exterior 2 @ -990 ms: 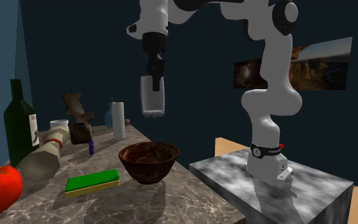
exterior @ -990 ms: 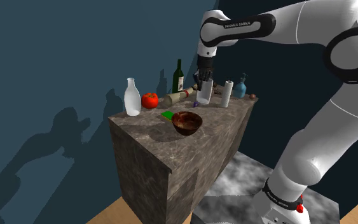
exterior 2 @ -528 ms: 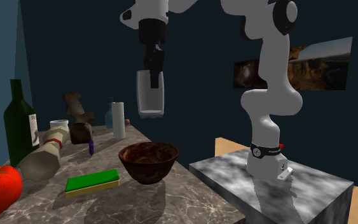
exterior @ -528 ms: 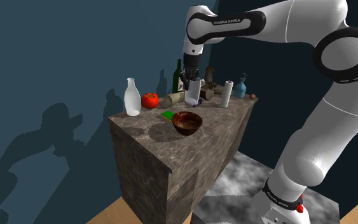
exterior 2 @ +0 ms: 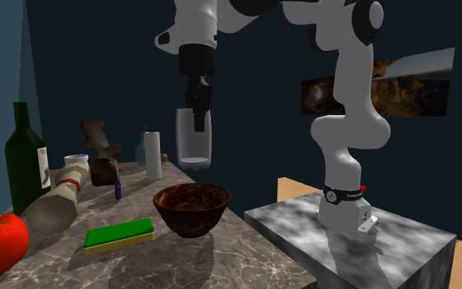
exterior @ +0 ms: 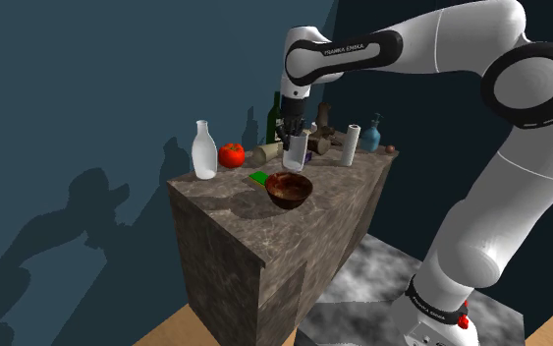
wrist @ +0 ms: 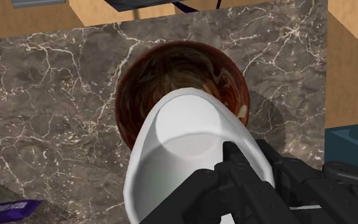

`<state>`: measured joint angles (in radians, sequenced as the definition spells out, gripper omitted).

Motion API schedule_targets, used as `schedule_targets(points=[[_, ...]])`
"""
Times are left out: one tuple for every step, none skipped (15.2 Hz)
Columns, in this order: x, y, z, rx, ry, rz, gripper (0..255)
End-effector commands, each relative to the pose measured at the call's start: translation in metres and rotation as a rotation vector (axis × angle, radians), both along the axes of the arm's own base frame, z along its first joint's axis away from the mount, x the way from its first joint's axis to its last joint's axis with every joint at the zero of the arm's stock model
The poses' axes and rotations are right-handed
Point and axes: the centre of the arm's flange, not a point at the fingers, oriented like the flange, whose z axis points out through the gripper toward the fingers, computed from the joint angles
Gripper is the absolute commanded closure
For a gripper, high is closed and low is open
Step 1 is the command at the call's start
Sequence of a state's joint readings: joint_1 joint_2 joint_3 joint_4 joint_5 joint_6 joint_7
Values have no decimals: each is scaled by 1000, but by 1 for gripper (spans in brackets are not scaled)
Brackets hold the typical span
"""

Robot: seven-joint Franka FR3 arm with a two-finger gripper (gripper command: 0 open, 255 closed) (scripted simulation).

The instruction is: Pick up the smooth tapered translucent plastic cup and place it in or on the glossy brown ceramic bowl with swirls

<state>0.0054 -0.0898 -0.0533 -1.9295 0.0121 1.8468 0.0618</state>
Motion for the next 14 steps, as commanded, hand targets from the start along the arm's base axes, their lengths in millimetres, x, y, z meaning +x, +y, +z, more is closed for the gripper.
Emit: schedule_targets(points=[[0,0,-11,0,-1,0,255],[0,0,-16,0,-1,0,255],[0,0,-22,0,-1,0,255],[0,0,-27,0,-1,0,255],[0,0,-32,0,-1,0,255],[0,0,-37,0,-1,0,255],[0,0,-43,0,-1,0,255],[0,0,-48,0,-1,0,255],[0,0,-53,0,-1,0,255],[0,0,-58,0,-1,0,255],[0,0,-61,0,-1,0,255],[0,0,-61,0,-1,0,255],[0,0,-61,0,-1,0,255],[0,0,-61,0,-1,0,255]])
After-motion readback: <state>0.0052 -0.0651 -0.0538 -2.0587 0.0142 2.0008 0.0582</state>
